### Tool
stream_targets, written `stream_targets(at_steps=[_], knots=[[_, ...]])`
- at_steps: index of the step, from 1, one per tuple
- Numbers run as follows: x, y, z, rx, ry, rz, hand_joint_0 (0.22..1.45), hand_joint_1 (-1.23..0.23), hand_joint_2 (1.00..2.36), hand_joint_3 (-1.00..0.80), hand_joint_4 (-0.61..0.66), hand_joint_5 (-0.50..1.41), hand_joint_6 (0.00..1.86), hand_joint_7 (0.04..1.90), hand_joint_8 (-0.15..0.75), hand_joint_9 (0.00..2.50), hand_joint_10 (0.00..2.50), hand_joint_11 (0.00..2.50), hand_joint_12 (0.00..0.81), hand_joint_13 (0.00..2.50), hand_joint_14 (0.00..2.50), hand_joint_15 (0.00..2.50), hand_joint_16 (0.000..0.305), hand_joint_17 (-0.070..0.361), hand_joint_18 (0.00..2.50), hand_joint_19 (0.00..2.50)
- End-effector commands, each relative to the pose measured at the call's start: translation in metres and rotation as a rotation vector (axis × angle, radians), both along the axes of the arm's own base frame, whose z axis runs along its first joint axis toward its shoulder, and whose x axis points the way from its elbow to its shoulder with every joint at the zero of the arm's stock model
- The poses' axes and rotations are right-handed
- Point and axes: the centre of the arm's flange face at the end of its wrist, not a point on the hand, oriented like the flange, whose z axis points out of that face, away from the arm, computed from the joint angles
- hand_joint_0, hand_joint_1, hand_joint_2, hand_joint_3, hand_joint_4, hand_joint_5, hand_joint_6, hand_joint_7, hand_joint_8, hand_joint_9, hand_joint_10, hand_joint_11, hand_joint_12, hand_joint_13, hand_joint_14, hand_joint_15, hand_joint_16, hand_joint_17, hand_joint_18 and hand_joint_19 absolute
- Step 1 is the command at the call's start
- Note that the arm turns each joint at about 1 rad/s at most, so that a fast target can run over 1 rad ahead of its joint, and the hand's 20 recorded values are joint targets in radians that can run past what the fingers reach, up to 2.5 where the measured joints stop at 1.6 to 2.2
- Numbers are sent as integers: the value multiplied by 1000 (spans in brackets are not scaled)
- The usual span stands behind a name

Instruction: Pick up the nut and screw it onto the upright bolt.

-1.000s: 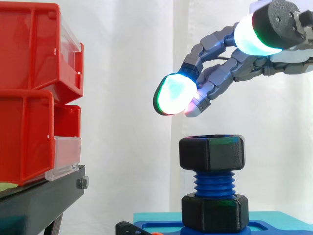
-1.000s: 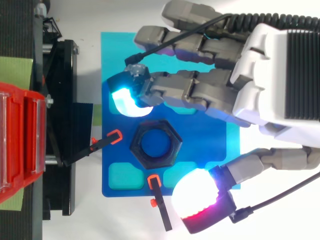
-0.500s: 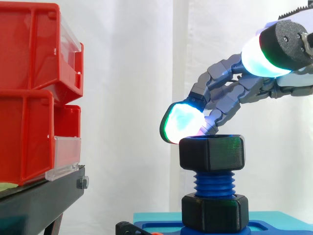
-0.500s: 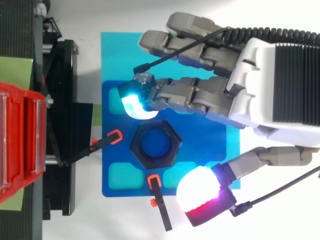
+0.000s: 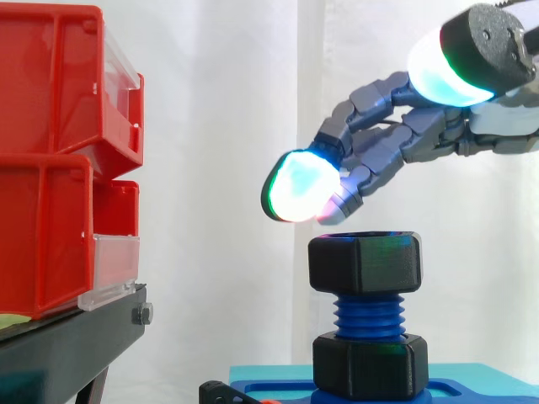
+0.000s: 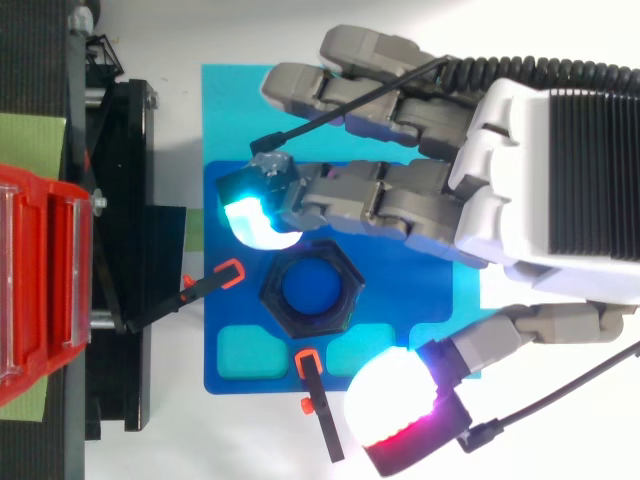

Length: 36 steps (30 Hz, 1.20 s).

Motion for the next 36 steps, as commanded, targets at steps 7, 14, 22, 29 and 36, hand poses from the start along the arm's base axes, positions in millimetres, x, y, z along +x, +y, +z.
stream_targets(at_steps=[7, 14, 22, 29, 36], knots=[[9, 8, -15, 2, -16, 6, 421, -206, 1000, -500, 184, -156, 502, 652, 260, 414, 0, 0, 397, 81, 0, 0, 58, 131, 0, 0], [8, 8, -16, 0, -4, 8, 422, -222, 1000, -500, 189, -151, 502, 672, 271, 448, 0, 0, 400, 106, 0, 0, 58, 131, 0, 0], [4, 10, -20, -8, 34, 19, 433, -262, 1000, -500, 213, -134, 502, 740, 284, 547, 0, 0, 399, 201, 0, 0, 55, 123, 0, 0], [4, 10, -20, -6, 34, 23, 444, -306, 1000, -500, 235, -112, 503, 810, 293, 674, 0, 0, 390, 326, 0, 0, 51, 115, 95, 0], [4, 7, -19, -6, 32, 25, 466, -339, 1000, -500, 283, -60, 505, 940, 301, 920, 3, 65, 370, 491, 0, 0, 46, 102, 262, 0]])
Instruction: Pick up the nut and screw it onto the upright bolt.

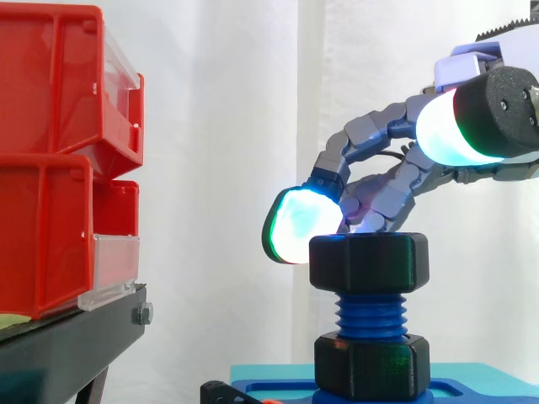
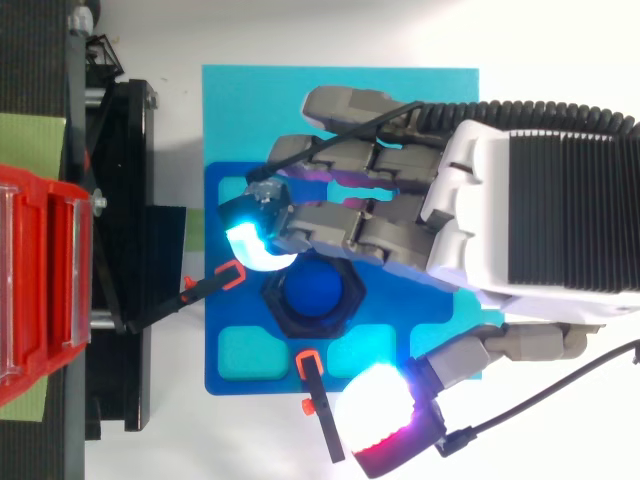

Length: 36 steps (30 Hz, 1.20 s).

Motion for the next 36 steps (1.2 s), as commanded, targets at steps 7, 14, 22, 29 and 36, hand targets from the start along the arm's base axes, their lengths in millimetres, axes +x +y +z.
stream_targets(at_steps=[7, 14, 22, 29, 36], knots=[[-1, -8, 0, -2, 5, 7, 484, -354, 1000, -500, 274, -23, 505, 1040, 298, 1087, 4, 121, 354, 625, 0, 0, 41, 93, 373, 0], [-2, -16, 0, -4, 16, 2, 497, -363, 1000, -500, 223, 23, 505, 1152, 286, 1259, 5, 152, 330, 804, 0, 18, 36, 81, 480, 9], [-4, -28, 16, -18, 55, -10, 512, -375, 1000, -500, 112, 93, 504, 1308, 168, 1692, 8, 194, 249, 1118, 1, 65, 25, 56, 755, 85], [-16, -39, 23, -42, 137, -22, 506, -369, 1000, -500, 88, 107, 504, 1343, 139, 1889, 10, 249, 193, 1288, 1, 71, 19, 44, 898, 133], [-20, -44, 53, -32, 92, -26, 489, -342, 1000, -500, 91, 94, 503, 1374, 219, 1850, 11, 277, 214, 1322, 4, 95, 21, 48, 921, 145]])
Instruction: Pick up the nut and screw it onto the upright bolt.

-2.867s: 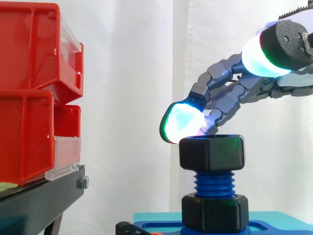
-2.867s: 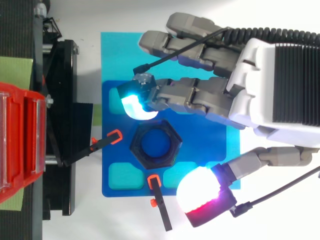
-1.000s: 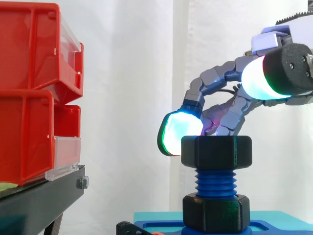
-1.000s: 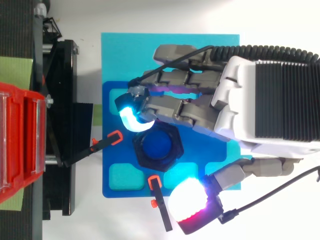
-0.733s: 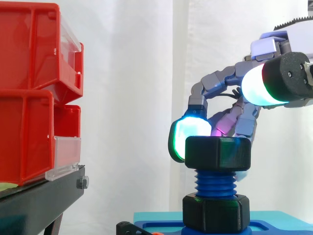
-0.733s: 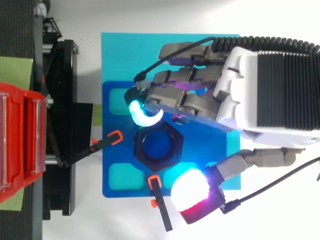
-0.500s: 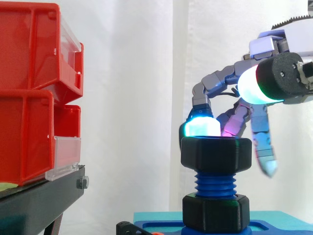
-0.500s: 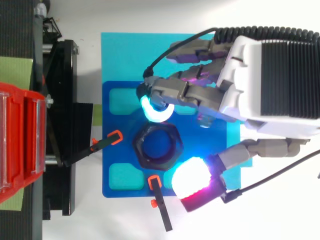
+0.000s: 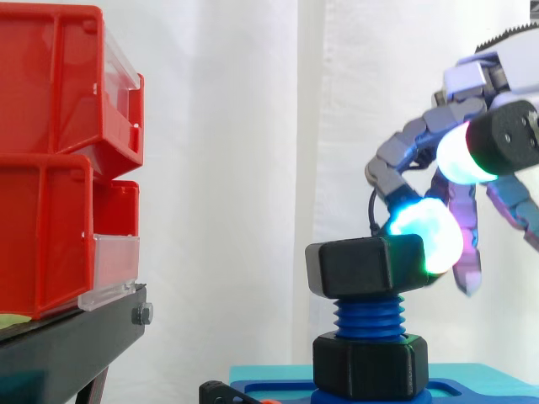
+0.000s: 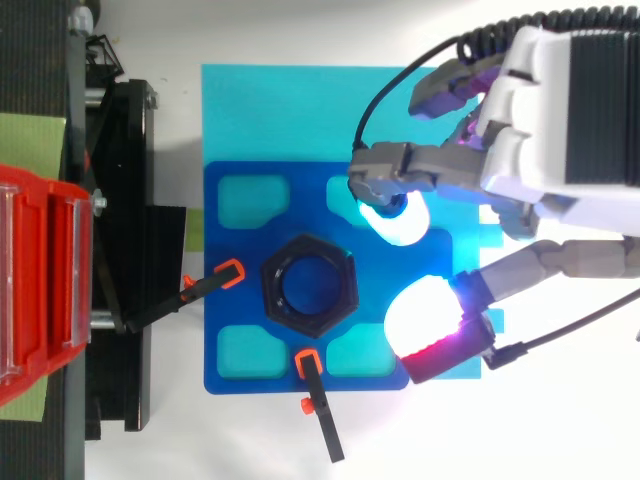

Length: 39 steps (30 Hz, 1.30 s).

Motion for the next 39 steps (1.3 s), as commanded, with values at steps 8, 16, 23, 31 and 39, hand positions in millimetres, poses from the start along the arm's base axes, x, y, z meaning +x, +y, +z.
stream_targets(at_steps=[8, 16, 23, 31, 39], knots=[[6, -4, 55, 0, -62, 4, 468, -331, 1000, -500, 252, -51, 504, 891, 279, 1530, 12, 295, 302, 1149, 6, 154, 36, 81, 769, 143], [24, 8, 30, -3, -84, 40, 436, -328, 1000, -500, 140, -200, 501, 575, 249, 641, 0, 0, 384, 277, 0, 0, 52, 118, 144, 0], [36, 19, 6, 18, -102, 55, 426, -270, 1000, -500, 103, -231, 501, 550, 223, 217, 0, 0, 387, 0, 0, 0, 57, 129, 0, 0], [35, 29, -15, 34, -104, 65, 423, -234, 1000, -500, 98, -244, 500, 546, 217, 110, 0, 0, 388, 0, 0, 0, 61, 137, 0, 0], [33, 29, -20, 35, -95, 68, 422, -236, 1000, -500, 116, -231, 501, 560, 215, 91, 0, 0, 387, 0, 0, 0, 61, 137, 0, 0]])
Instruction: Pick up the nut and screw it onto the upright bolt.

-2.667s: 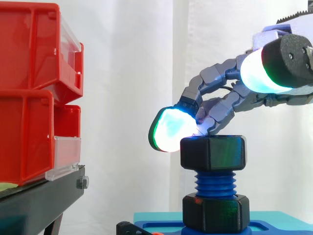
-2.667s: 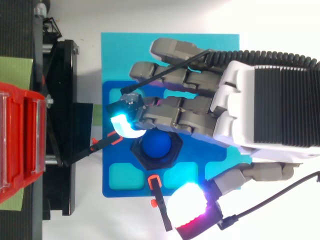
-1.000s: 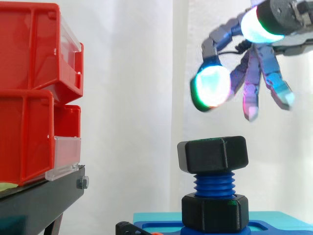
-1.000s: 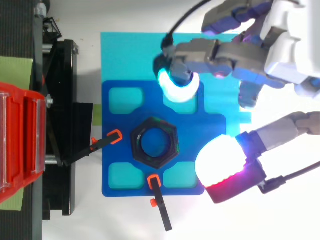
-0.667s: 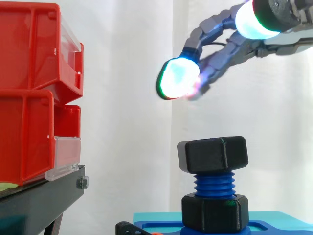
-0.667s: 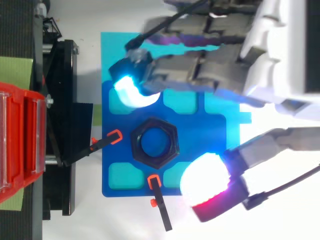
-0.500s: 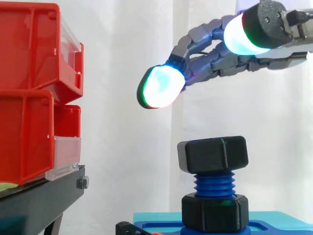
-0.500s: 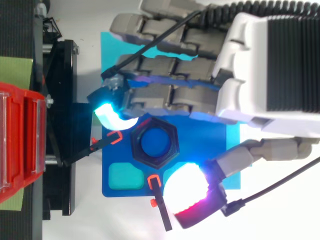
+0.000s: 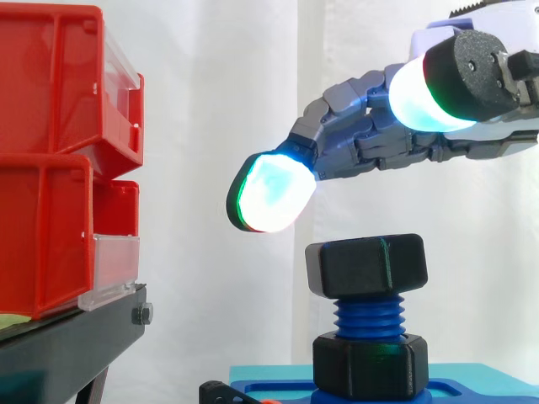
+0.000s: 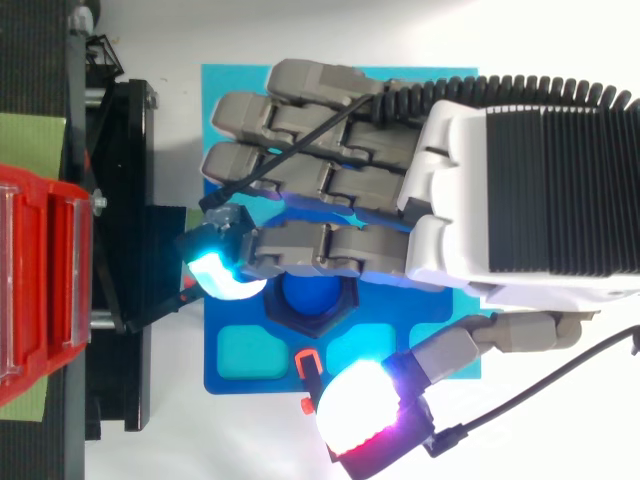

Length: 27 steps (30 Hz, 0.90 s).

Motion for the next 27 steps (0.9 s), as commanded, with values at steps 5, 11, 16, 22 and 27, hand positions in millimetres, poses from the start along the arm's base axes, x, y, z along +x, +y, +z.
stream_targets(at_steps=[5, 11, 16, 22, 27], knots=[[-1, 0, -3, -2, 12, 2, 425, -238, 1000, -500, 136, -216, 501, 592, 220, 100, 0, 0, 386, 0, 0, 0, 61, 136, 0, 0], [-1, 0, -2, -1, 9, 2, 428, -244, 1000, -500, 156, -196, 501, 645, 236, 140, 0, 0, 387, 0, 0, 0, 60, 135, 0, 0], [1, 1, -8, -2, 13, 4, 431, -252, 1000, -500, 165, -187, 502, 672, 242, 168, 0, 0, 390, 0, 0, 0, 60, 134, 0, 0], [1, 1, -8, -2, 13, 4, 433, -265, 1000, -500, 180, -168, 502, 702, 247, 198, 0, 0, 391, 0, 0, 0, 59, 132, 0, 0], [1, 2, -10, -2, 15, 12, 436, -274, 1000, -500, 179, -163, 502, 709, 250, 230, 0, 0, 389, 0, 0, 0, 58, 131, 0, 0]])
